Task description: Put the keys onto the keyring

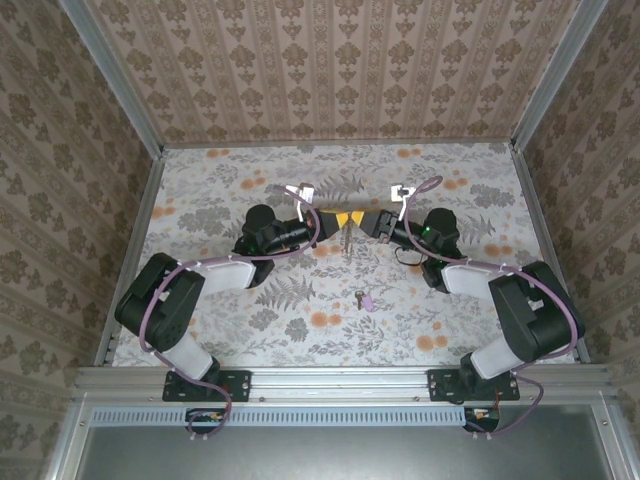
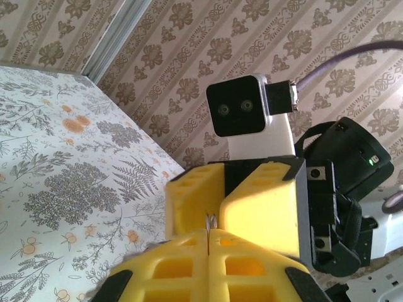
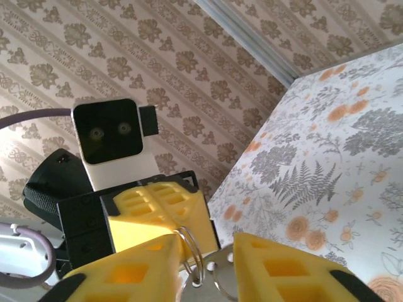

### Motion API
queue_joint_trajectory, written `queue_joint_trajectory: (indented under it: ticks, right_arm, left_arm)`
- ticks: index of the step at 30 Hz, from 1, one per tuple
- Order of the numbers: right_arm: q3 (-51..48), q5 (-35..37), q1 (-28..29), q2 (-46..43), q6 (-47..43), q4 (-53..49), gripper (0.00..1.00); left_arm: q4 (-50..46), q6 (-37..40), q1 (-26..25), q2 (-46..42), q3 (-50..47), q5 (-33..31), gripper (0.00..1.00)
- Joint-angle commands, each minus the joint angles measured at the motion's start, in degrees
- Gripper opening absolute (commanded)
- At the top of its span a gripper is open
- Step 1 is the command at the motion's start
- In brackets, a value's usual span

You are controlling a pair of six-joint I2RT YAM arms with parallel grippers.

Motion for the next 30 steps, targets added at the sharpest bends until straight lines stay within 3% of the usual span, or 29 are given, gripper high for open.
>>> queue_joint_trajectory:
  ticks: [1,8,14,30]
  right_arm:
    - [-1.2,0.3,-1.9,-4.3,-2.2,-2.7,0.32]
    - [-1.2,-1.4,-2.1,-9.5,-7.6,-10.5,0.37]
    - [0.2,-5.3,-2.1,-8.7,-9.2,-11.8,0.43]
    - [1.6,-9.2,0.1,-4.8,-8.2,-8.5,0.37]
  left_arm:
    - [-1.1,2.8,1.0,-1.7,1.6,3.1,0.00]
    - [-11.6,9.5,2.1,-4.0,5.0,10.0,0.00]
    - [-14.3,10.5,2.6,-3.8,7.2,16.0,0.00]
    - [-14.3,10.0,2.6,-2.3,8.7,18.6,0.00]
